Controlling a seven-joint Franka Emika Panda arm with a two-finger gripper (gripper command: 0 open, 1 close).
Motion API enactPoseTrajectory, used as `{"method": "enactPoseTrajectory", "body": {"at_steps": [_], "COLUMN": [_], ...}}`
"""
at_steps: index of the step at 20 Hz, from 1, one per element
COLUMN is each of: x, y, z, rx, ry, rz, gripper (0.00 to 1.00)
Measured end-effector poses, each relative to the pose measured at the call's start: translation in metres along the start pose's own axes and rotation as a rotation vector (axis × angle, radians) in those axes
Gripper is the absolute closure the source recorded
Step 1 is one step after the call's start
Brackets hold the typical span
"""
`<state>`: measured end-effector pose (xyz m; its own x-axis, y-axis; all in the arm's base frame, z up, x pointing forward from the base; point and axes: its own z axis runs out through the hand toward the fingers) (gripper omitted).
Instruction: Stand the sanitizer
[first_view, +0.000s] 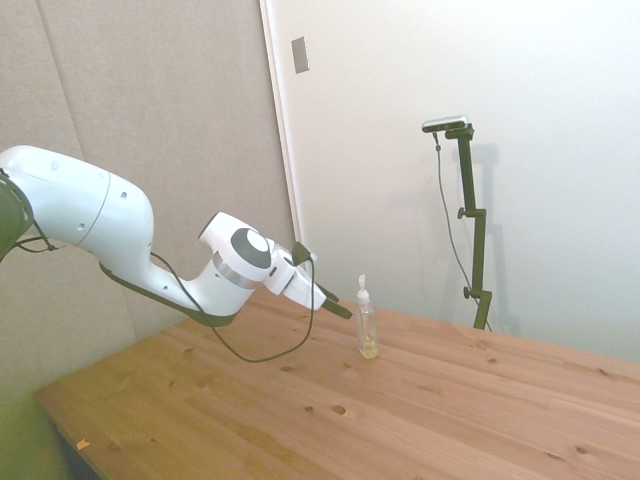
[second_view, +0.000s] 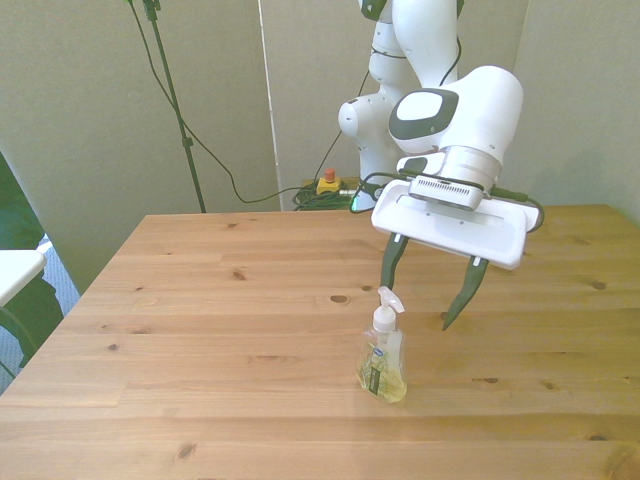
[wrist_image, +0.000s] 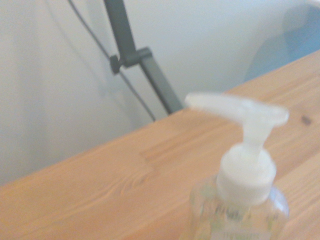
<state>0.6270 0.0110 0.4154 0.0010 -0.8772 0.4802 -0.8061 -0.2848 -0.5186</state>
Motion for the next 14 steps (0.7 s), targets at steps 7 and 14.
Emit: {"method": "enactPoseTrajectory", "body": {"at_steps": [7, 14], "x": [-0.008, 0.012], "y": [0.045, 0.087], "z": [-0.048, -0.095], "rx": [-0.178, -0.357], "ry": [-0.221, -0.471], "rz": [-0.190, -0.423], "gripper": [0.00, 0.00]}}
